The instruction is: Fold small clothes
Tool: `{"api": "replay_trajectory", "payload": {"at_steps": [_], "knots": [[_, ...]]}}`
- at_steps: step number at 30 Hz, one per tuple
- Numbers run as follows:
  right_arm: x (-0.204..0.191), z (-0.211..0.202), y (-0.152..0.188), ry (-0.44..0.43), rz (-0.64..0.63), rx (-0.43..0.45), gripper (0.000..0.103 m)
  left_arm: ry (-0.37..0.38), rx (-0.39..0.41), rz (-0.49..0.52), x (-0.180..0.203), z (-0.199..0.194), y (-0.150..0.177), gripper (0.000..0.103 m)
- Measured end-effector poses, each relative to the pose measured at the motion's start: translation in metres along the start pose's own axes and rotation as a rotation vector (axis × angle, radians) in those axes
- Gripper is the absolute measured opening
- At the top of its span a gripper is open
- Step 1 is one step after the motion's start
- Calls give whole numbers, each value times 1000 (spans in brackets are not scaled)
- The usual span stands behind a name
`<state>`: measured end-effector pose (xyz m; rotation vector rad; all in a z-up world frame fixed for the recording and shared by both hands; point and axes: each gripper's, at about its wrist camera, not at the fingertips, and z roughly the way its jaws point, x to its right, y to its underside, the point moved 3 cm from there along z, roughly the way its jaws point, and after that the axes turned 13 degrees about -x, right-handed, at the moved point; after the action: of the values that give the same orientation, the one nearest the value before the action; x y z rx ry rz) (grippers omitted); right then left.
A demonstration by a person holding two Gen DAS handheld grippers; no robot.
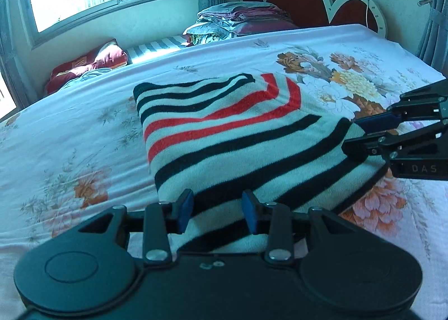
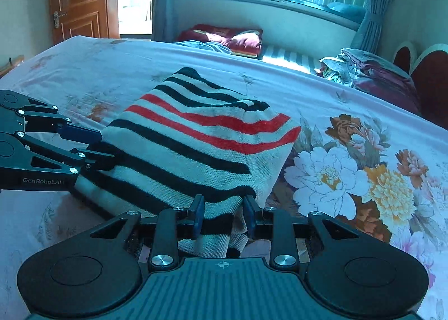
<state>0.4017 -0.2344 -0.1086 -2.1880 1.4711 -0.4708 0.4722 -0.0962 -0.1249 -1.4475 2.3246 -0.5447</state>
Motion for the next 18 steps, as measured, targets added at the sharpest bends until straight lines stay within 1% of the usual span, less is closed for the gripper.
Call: {"api": "replay_trajectory", "payload": {"at_steps": [1,2,5,7,9,14,15,16,17,18], "knots": [[-2,-1,2,5,-4,5,31,-1,-8,0,0,1,4,37],[-4,2,6,-3,-7,-12,31,-2,-18,-3,0,2,9,37],[-6,27,22,11,3,-119,30,1,-28,-16,-2,4,19,40],[-1,32,29,-6,53,-104,30,-3,-28,-17,-2,5,23,40],[4,34,30,-28,93,-104,31,-3,-30,-21,-2,7,23,40],[13,30,31,-69,138,-115,31,4,-39,-12,-4,4,29,41],[15,28,30,-85,154,-123,31,9,-43,-11,-7,0,32,44],[17,22,30,-101,175,-125,32,15,-45,-17,-11,-4,36,56],[21,15,30,-116,199,-114,42,9,-43,-27,-18,-9,42,66],[26,4,32,-115,237,-77,62,-17,-32,-41,-26,-14,51,85]]}}
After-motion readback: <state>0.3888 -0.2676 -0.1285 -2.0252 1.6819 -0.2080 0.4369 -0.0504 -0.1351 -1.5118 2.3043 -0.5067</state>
